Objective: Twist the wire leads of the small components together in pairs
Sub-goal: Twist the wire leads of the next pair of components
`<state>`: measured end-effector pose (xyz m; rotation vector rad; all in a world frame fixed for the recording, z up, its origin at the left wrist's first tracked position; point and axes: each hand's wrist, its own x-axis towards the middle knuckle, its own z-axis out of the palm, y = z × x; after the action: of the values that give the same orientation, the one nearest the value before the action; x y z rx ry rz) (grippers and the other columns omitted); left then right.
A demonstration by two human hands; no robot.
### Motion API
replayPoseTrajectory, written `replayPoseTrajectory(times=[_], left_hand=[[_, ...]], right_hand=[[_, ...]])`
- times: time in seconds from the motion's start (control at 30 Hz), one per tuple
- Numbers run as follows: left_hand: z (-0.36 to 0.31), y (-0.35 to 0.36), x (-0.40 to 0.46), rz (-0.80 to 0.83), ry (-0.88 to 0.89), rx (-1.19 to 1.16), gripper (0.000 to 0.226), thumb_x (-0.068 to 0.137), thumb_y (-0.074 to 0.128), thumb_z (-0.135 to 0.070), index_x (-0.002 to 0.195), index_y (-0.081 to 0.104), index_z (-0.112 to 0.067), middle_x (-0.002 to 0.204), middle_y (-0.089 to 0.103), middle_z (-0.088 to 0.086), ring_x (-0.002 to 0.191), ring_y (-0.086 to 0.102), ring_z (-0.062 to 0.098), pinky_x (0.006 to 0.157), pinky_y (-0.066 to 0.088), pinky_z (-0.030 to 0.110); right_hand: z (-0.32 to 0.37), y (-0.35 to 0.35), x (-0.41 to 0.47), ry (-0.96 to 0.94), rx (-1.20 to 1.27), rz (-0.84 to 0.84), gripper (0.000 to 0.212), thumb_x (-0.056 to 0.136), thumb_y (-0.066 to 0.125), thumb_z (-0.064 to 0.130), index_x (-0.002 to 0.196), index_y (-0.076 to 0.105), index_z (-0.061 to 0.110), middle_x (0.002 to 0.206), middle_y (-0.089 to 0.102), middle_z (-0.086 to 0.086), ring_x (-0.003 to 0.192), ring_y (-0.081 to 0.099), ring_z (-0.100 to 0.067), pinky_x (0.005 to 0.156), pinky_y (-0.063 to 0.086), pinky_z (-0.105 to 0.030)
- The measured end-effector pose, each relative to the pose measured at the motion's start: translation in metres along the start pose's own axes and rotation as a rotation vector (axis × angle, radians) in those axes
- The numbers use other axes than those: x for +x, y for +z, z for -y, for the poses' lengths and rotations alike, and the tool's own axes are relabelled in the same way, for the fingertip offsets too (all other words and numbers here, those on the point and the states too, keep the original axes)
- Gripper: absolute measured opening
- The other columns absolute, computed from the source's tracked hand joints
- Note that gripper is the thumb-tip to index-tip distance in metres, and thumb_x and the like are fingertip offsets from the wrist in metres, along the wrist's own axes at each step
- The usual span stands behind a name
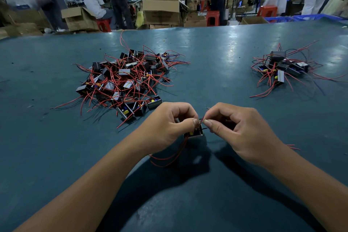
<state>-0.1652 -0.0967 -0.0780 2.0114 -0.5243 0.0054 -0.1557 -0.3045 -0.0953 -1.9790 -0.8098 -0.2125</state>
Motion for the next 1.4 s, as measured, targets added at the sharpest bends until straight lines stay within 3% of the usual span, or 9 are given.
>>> replayPoseTrajectory(times=[0.13, 0.27, 0.47, 0.6, 0.67, 0.77, 0.87, 1.07, 1.4], left_hand=[[0.004, -0.011, 0.0, -0.029, 0.046, 0.273, 0.012, 0.089, 0.063, -0.013, 0.078, 0.068, -0.015, 0.062, 0.06, -0.011, 0.054, 0.047, 0.001, 0.054, 0.034, 0.012], [0.002, -0.015, 0.002, -0.122, 0.035, 0.09, 0.018, 0.089, 0.059, -0.032, 0.086, 0.07, -0.018, 0.079, 0.071, -0.002, 0.072, 0.061, 0.028, 0.064, 0.046, 0.038], [-0.003, 0.009, 0.002, -0.101, 0.037, 0.051, 0.019, 0.089, 0.062, -0.024, 0.085, 0.073, -0.008, 0.075, 0.072, 0.005, 0.072, 0.066, 0.027, 0.069, 0.052, 0.041], [-0.005, 0.011, 0.001, -0.051, -0.026, -0.098, 0.016, 0.089, 0.058, -0.005, 0.079, 0.069, 0.001, 0.06, 0.063, -0.002, 0.055, 0.052, 0.001, 0.055, 0.04, 0.015], [-0.007, 0.011, 0.001, -0.055, -0.05, -0.112, 0.017, 0.085, 0.056, -0.008, 0.075, 0.066, 0.001, 0.057, 0.058, -0.004, 0.055, 0.048, 0.004, 0.055, 0.036, 0.015], [-0.009, 0.012, 0.001, -0.055, -0.048, -0.063, 0.021, 0.078, 0.051, -0.015, 0.072, 0.062, 0.003, 0.058, 0.053, 0.003, 0.06, 0.044, 0.013, 0.058, 0.033, 0.029], [-0.01, 0.012, 0.0, -0.066, -0.023, 0.016, 0.022, 0.077, 0.05, -0.016, 0.069, 0.059, 0.002, 0.059, 0.05, 0.015, 0.057, 0.04, 0.012, 0.055, 0.03, 0.03], [-0.014, 0.01, -0.001, -0.102, 0.046, 0.242, 0.016, 0.073, 0.051, -0.021, 0.063, 0.059, -0.013, 0.054, 0.052, 0.0, 0.05, 0.04, 0.005, 0.05, 0.031, 0.021], [-0.016, 0.006, -0.001, -0.084, 0.16, 0.455, 0.016, 0.078, 0.052, -0.022, 0.069, 0.061, -0.011, 0.062, 0.054, -0.004, 0.061, 0.046, 0.01, 0.057, 0.031, 0.021]], right_hand=[[0.0, -0.007, 0.002, -0.002, 0.045, -0.063, 0.007, 0.089, 0.064, 0.025, 0.084, 0.065, 0.021, 0.068, 0.059, -0.003, 0.063, 0.052, -0.025, 0.06, 0.044, -0.036], [-0.001, -0.011, 0.004, -0.001, 0.041, -0.092, 0.009, 0.092, 0.068, 0.019, 0.083, 0.065, 0.021, 0.068, 0.058, -0.002, 0.061, 0.051, -0.024, 0.059, 0.043, -0.033], [0.005, 0.0, 0.001, -0.052, -0.031, -0.08, 0.007, 0.09, 0.066, 0.022, 0.084, 0.066, 0.024, 0.066, 0.06, 0.003, 0.057, 0.05, -0.015, 0.054, 0.042, -0.029], [0.01, 0.002, 0.001, -0.088, -0.106, -0.09, 0.006, 0.089, 0.065, 0.023, 0.084, 0.067, 0.023, 0.071, 0.063, 0.007, 0.062, 0.055, -0.016, 0.058, 0.044, -0.03], [0.011, 0.001, 0.001, -0.113, -0.128, -0.077, 0.006, 0.09, 0.066, 0.019, 0.085, 0.067, 0.021, 0.072, 0.063, 0.009, 0.065, 0.056, -0.013, 0.06, 0.043, -0.023], [0.013, 0.001, 0.002, -0.154, -0.18, -0.06, 0.008, 0.088, 0.067, 0.012, 0.084, 0.066, 0.019, 0.073, 0.061, 0.012, 0.067, 0.054, -0.003, 0.064, 0.035, -0.009], [0.014, 0.002, 0.003, -0.16, -0.205, -0.05, 0.006, 0.086, 0.066, 0.012, 0.083, 0.066, 0.018, 0.071, 0.06, 0.011, 0.066, 0.052, -0.003, 0.064, 0.033, -0.007], [0.015, 0.0, 0.004, -0.156, -0.253, -0.025, 0.005, 0.086, 0.065, 0.013, 0.081, 0.065, 0.016, 0.068, 0.057, 0.01, 0.065, 0.049, -0.002, 0.063, 0.032, -0.007], [0.014, -0.003, 0.005, -0.132, -0.278, 0.013, 0.009, 0.088, 0.064, 0.015, 0.079, 0.064, 0.016, 0.064, 0.055, 0.008, 0.061, 0.047, -0.005, 0.059, 0.032, -0.011]])
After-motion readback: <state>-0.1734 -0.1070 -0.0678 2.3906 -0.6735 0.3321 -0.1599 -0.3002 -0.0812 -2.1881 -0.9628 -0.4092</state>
